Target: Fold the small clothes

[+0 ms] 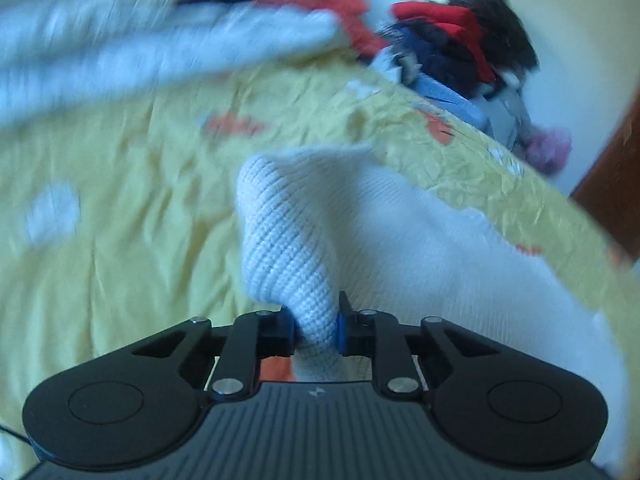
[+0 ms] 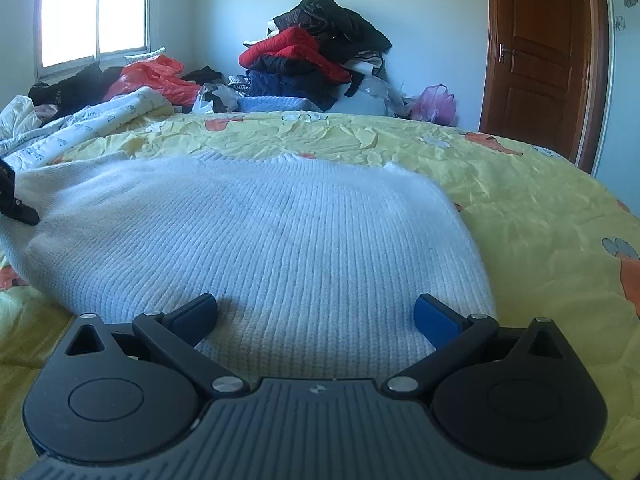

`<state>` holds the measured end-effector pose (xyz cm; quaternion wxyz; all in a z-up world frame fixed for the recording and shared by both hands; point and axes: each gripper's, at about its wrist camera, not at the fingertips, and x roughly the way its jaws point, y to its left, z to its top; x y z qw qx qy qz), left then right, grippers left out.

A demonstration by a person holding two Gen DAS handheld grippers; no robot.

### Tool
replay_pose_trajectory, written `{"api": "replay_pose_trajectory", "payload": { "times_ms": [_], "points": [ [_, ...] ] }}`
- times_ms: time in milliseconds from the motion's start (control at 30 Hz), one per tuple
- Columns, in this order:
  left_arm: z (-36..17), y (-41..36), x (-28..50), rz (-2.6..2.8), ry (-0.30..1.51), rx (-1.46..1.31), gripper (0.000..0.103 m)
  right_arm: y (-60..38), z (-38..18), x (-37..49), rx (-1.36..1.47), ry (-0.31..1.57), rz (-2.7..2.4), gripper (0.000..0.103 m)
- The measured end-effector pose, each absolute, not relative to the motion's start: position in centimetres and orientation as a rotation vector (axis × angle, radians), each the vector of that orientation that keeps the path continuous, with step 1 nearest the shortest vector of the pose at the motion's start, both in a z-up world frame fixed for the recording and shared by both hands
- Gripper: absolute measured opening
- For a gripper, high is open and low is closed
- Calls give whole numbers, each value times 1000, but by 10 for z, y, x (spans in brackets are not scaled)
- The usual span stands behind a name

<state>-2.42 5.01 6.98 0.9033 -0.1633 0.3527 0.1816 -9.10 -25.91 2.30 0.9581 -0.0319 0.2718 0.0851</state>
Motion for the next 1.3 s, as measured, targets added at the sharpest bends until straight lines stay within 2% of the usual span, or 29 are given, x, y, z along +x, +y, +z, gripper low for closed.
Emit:
{"api": "replay_pose_trajectory", "payload": {
  "times_ms": [100,200,233,267,333,433,600,633,667,700,733,767,900,1067,1200,1233,1267,1300],
  "points": [
    [81,-15,-31,297,593,-5,17,-263,24,-91,-39,547,183,103],
    [65,-84,-55,117,481,328,17,-266,23,-91,-20,544,189,103],
    [56,-99,-64,48,470,394,11,-266,23,-92,-17,543,190,103],
    [50,-109,-71,-39,477,425,2,-267,23,-92,-13,541,192,103],
    [35,-127,-86,-170,509,483,0,-270,24,-92,7,537,199,100],
    [22,-130,-96,-190,488,563,1,-280,24,-93,72,527,223,101],
    [39,-103,-93,-74,401,528,9,-276,24,-92,44,535,212,101],
    [42,-94,-89,-52,411,497,20,-274,24,-92,32,538,207,101],
    [45,-85,-85,-36,428,454,43,-273,23,-92,25,539,204,101],
    [47,-71,-79,-9,449,390,61,-272,23,-92,20,541,201,101],
    [49,-57,-76,31,466,323,96,-272,23,-92,19,541,201,101],
    [51,-43,-74,86,467,244,103,-271,24,-92,19,541,201,101],
    [56,9,-74,222,455,-29,103,-270,23,-91,6,544,196,101],
    [41,34,-34,218,633,-220,103,-263,23,-90,-43,556,176,101],
    [35,56,-14,240,648,-394,103,-262,23,-90,-50,557,172,101],
    [34,60,-8,255,654,-418,99,-262,23,-90,-51,557,172,101],
    [36,64,-2,271,661,-430,68,-261,23,-90,-52,557,171,101],
    [38,66,1,296,665,-437,47,-261,23,-90,-55,558,170,101]
  ]
}}
